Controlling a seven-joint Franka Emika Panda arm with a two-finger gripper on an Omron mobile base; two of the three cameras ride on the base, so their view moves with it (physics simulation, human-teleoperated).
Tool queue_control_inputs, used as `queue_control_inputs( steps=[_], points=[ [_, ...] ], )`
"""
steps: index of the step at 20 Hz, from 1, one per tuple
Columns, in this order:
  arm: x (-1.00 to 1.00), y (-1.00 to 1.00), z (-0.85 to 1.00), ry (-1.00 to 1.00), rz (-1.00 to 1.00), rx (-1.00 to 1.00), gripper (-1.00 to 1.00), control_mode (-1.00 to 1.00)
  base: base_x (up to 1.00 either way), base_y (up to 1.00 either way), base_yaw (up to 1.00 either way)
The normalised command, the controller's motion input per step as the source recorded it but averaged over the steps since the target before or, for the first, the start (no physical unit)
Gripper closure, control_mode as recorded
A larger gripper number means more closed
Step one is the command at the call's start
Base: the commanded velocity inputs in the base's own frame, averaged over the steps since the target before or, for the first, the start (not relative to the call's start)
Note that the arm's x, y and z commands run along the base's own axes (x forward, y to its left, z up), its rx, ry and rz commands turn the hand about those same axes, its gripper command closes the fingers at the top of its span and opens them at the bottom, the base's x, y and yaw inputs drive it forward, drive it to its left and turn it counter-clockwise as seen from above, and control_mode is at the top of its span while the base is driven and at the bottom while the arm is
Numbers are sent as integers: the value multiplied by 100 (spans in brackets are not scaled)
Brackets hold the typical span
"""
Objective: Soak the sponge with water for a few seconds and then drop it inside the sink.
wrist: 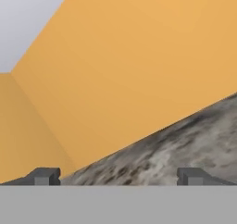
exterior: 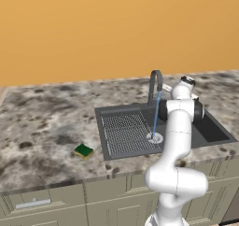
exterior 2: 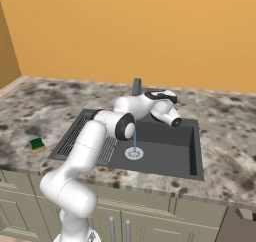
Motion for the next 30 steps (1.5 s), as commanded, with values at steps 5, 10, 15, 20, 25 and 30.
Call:
queue_control_inputs(
  steps=[5, 10, 15, 20, 25, 30],
  points=[
    [-3, -6, 29, 0, 0, 0, -100, -100, 0, 0, 0],
    [-1, -14, 34, 0, 0, 0, -100, -100, 0, 0, 0],
    [-4, -31, 36, 0, 0, 0, -100, -100, 0, 0, 0],
    [-13, -15, 15, 4, 0, 0, -100, -100, 0, 0, 0],
    [-24, -2, 7, 9, 0, 0, -100, -100, 0, 0, 0],
    [-53, -6, 38, 0, 0, 0, -100, -100, 0, 0, 0]
  ],
)
